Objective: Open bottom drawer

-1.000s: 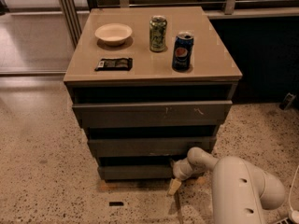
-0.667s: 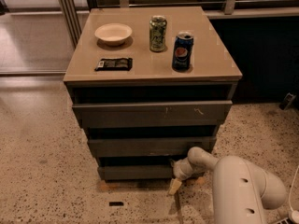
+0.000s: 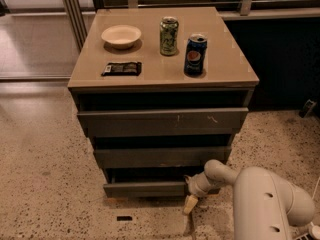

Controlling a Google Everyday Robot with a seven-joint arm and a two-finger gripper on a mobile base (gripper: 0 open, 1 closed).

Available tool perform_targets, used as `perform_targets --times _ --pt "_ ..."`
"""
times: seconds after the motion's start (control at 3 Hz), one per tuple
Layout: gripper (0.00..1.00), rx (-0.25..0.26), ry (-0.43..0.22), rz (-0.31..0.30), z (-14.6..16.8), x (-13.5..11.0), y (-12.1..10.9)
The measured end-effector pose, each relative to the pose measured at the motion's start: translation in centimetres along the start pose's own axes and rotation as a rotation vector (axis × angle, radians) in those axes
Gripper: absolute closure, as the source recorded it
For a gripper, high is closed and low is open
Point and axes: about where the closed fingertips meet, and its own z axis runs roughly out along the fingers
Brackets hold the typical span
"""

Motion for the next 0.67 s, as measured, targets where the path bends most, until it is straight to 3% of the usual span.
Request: perform_targets --times 0.33,0.67 --pt "0.00 -0.093 0.035 0.067 -1.29 1.17 3.72" --pt "0.00 -0.094 0.035 0.067 -1.34 1.08 3.66"
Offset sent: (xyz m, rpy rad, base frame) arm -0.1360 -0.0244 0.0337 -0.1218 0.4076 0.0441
